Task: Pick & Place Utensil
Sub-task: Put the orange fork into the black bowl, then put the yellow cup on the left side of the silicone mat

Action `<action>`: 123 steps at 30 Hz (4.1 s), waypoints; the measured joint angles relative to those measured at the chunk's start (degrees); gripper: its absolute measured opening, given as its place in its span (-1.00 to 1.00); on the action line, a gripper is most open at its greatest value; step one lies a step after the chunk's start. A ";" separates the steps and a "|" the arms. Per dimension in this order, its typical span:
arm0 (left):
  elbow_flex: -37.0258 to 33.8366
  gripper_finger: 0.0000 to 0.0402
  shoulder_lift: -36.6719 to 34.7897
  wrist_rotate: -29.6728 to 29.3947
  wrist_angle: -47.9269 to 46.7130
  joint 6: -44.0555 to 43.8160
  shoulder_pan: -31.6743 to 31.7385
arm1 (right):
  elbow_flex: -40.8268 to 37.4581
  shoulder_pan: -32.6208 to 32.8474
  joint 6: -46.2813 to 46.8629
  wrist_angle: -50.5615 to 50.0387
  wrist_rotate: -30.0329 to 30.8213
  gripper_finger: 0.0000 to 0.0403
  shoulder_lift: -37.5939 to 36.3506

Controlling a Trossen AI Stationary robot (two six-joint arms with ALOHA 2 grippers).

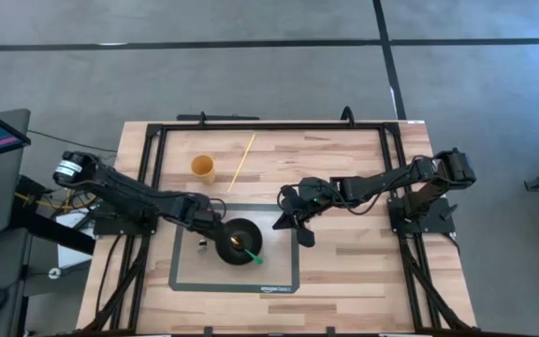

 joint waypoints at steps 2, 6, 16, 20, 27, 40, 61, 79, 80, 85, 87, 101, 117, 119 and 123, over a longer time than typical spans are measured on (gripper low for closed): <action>-0.10 -0.62 0.24 0.10 0.00 -0.32 0.41 | 0.00 0.00 0.00 0.00 0.00 -1.00 0.00; -0.11 -0.62 1.45 0.17 0.28 -0.99 0.69 | 0.00 0.00 0.00 0.00 0.00 -1.00 0.00; 0.15 -0.66 6.39 0.22 1.15 0.80 0.63 | 0.00 0.00 0.00 -0.20 0.00 -1.00 0.00; -0.10 -0.87 4.32 -0.46 1.41 0.79 0.63 | 0.00 0.00 0.00 -0.22 0.00 -1.00 0.00; -0.26 -0.95 -2.65 -6.91 0.85 1.91 0.66 | 0.00 0.02 0.00 -0.26 0.00 -1.00 0.00; -0.26 -0.96 -18.48 -22.23 2.05 7.60 -2.50 | 0.00 0.04 0.46 -0.24 0.02 -1.00 0.00; -0.13 -0.95 1.32 -30.30 45.20 43.34 -9.29 | 0.00 0.20 0.46 0.09 0.05 -1.00 0.00; -0.13 -0.92 12.86 -30.06 54.32 43.73 -13.20 | 0.00 1.92 1.78 0.09 0.04 -1.00 0.00; -0.13 -0.92 13.12 -29.80 54.44 43.54 -13.20 | 0.00 1.89 1.81 0.09 0.04 -1.00 0.00; -0.13 -0.90 13.01 -29.00 54.72 43.42 -13.22 | 0.00 1.89 1.95 0.09 0.04 -1.00 0.00; -0.13 -0.89 12.85 -28.99 55.08 43.64 -13.11 | 0.00 1.88 1.95 0.09 0.04 -1.00 0.00; -0.13 -0.68 12.19 -27.94 55.33 43.81 -12.90 | 0.00 1.88 1.95 0.11 0.04 -1.00 0.00; -0.17 -0.60 -13.45 -30.18 49.88 68.16 -10.15 | 0.00 1.67 1.94 1.04 0.26 -1.00 0.00; -0.17 -0.60 -18.30 -30.17 45.40 70.96 -8.16 | 0.00 1.35 1.96 2.42 0.97 -1.00 0.00; -0.15 -0.60 -26.61 -27.91 31.81 70.54 -1.78 | 0.00 1.29 1.97 5.72 5.82 -1.00 0.00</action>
